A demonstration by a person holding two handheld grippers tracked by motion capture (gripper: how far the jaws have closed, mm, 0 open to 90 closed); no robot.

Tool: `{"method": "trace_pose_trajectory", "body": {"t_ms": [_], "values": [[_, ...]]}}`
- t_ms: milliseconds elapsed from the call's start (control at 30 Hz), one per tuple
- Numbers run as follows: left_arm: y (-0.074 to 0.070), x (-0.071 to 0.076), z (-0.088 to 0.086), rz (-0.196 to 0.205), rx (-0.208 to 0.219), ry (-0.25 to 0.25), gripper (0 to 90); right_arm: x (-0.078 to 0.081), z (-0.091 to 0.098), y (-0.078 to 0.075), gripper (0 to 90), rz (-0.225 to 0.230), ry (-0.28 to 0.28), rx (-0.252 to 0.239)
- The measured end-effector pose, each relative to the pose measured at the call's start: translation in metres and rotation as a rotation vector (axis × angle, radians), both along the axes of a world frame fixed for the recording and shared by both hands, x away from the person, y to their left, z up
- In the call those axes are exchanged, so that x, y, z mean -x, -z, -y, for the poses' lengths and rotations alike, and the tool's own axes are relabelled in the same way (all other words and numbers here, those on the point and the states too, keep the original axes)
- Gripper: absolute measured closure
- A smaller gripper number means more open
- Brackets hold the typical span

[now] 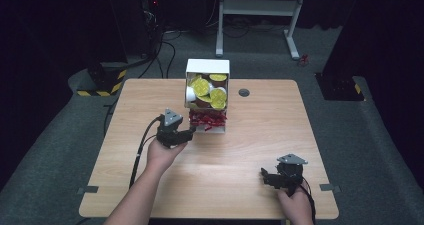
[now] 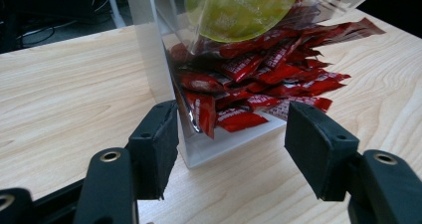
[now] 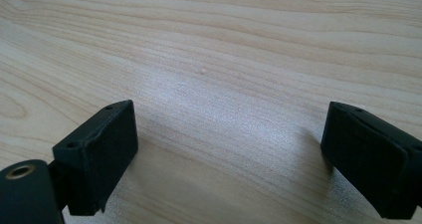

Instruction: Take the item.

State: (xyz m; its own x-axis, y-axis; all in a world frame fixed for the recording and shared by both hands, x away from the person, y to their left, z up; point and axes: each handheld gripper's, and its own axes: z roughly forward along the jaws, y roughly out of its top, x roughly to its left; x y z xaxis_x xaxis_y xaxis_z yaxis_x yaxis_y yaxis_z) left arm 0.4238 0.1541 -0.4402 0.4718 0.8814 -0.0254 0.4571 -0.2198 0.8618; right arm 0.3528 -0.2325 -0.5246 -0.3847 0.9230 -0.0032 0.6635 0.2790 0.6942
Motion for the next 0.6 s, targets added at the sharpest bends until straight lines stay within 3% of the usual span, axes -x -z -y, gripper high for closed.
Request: {"method": "trace_pose_trajectory", "body": {"t_ms": [233, 400, 600], "values": [[0.001, -0.01, 0.007, 0.005, -0.021, 0.004, 37.3, 0.0, 0.0, 0.0, 7.7, 0.0, -0.001, 0.0], [0.003, -0.016, 0.008, 0.008, 0.014, 0.009, 36.3, 0.0, 0.0, 0.0, 7.7, 0.004, -0.017, 0.002], [0.004, -0.022, 0.009, 0.005, -0.011, -0.001, 37.7, 0.0, 0.0, 0.0, 7.7, 0.003, -0.016, 0.001]]}}
